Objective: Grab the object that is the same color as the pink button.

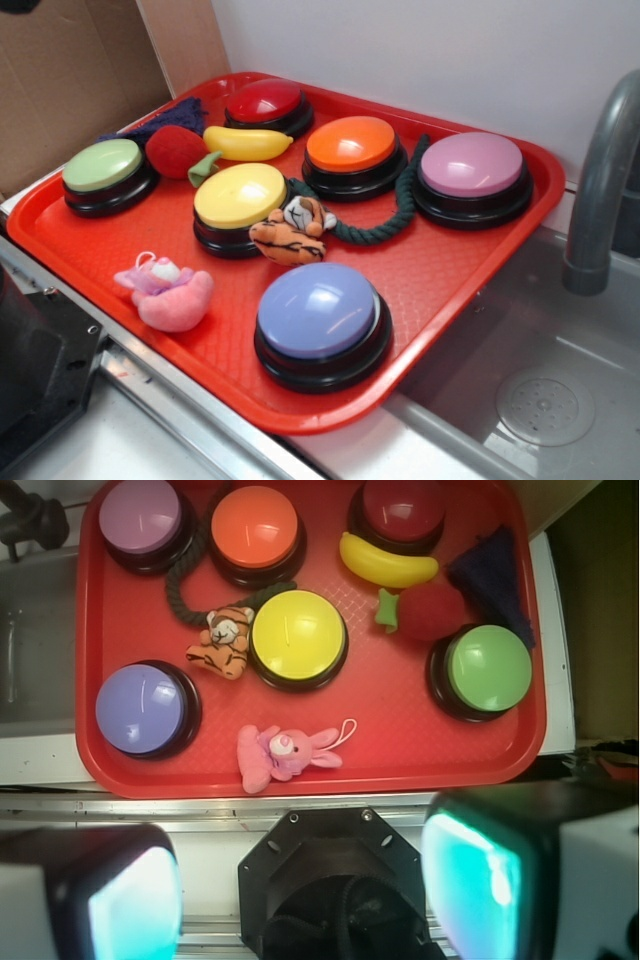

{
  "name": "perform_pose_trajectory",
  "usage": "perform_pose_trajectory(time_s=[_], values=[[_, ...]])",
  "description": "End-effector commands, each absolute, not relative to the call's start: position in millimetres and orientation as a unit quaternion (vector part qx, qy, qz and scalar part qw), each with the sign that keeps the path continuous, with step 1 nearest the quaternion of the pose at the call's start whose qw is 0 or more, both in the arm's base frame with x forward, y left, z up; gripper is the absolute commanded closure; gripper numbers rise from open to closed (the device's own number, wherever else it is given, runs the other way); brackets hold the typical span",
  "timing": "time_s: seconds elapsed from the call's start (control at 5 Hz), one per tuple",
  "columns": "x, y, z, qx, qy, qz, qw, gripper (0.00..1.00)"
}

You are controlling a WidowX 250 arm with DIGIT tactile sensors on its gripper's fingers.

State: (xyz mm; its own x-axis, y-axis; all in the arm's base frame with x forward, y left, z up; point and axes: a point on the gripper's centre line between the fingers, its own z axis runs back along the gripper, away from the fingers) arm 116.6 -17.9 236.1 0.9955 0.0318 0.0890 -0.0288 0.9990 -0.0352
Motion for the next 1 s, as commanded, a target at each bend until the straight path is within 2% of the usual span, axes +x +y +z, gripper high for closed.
perform_pose_trajectory(time_s=[0.0, 0.2, 0.4, 0.8], values=[[116.6, -17.9, 236.1, -0.017, -0.045, 0.015, 0.999, 0.0], [124.0, -9.2, 209.1, -0.045, -0.039, 0.033, 0.998, 0.0], [127.0, -4.8, 169.5, -0.042, -0.027, 0.057, 0.997, 0.0], [147.7, -10.9, 93.1, -0.08, 0.004, 0.061, 0.995, 0.0]])
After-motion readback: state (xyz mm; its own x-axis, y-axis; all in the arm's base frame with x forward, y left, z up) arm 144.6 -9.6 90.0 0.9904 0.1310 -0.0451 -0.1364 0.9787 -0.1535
